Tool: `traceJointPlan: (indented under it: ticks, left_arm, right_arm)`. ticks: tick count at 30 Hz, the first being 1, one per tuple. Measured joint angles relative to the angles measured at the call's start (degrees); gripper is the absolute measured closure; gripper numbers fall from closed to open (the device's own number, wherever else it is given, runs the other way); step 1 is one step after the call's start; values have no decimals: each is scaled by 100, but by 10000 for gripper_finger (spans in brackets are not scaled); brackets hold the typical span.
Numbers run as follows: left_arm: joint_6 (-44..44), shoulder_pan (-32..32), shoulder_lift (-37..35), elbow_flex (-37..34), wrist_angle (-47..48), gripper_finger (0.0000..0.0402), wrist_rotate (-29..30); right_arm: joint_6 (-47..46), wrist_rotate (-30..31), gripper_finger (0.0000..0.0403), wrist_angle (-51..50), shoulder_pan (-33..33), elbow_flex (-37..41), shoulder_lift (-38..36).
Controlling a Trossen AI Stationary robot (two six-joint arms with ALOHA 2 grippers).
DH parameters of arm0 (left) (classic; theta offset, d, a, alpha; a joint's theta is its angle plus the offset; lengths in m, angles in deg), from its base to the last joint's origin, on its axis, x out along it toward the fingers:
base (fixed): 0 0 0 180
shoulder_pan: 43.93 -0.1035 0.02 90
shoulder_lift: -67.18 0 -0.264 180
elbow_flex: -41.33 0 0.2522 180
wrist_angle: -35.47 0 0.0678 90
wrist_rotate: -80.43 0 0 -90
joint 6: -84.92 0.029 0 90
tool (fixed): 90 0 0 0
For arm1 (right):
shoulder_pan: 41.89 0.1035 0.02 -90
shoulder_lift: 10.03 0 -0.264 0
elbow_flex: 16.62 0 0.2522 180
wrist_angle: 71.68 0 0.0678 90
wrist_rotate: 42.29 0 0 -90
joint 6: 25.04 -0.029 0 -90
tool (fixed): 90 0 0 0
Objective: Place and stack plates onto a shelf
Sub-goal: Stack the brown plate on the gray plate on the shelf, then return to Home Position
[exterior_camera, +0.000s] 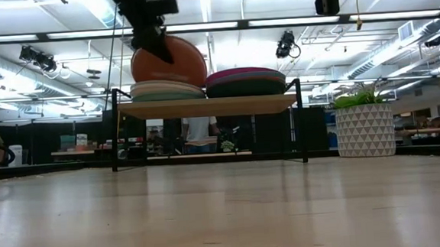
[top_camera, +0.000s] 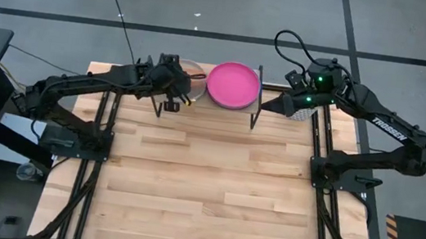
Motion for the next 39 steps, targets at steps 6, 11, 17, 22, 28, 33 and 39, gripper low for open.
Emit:
traceJointPlan:
  ticks: [6, 11, 17, 22, 28, 33, 39]
  left_arm:
    - [-780, -185, -153, 1, 253, 240, -692]
    - [-1619, -257, -273, 7, 371, 194, -1632]
    - [-2289, -397, -300, 1, 436, 191, -1952]
    - [-3219, -659, -503, 3, 9, 200, -2916]
    - [-4599, -939, -823, -37, -155, 217, -4439]
    - [-4793, -361, -1538, -353, -946, 244, -3668]
    - [-5008, 198, -2280, -1321, -2153, 265, -2802]
  right_arm:
    - [-1, 14, 264, 0, 24, 0, 0]
    - [-2, 14, 264, 0, 24, 0, 0]
    - [-17, 16, 264, 37, 24, 0, 0]
    - [-17, 16, 264, 39, 24, 0, 0]
    - [711, 224, 264, 26, 24, 2, -116]
    - [1427, 571, 264, 132, -123, 88, -501]
    - [1585, 246, 264, 956, -386, 935, -891]
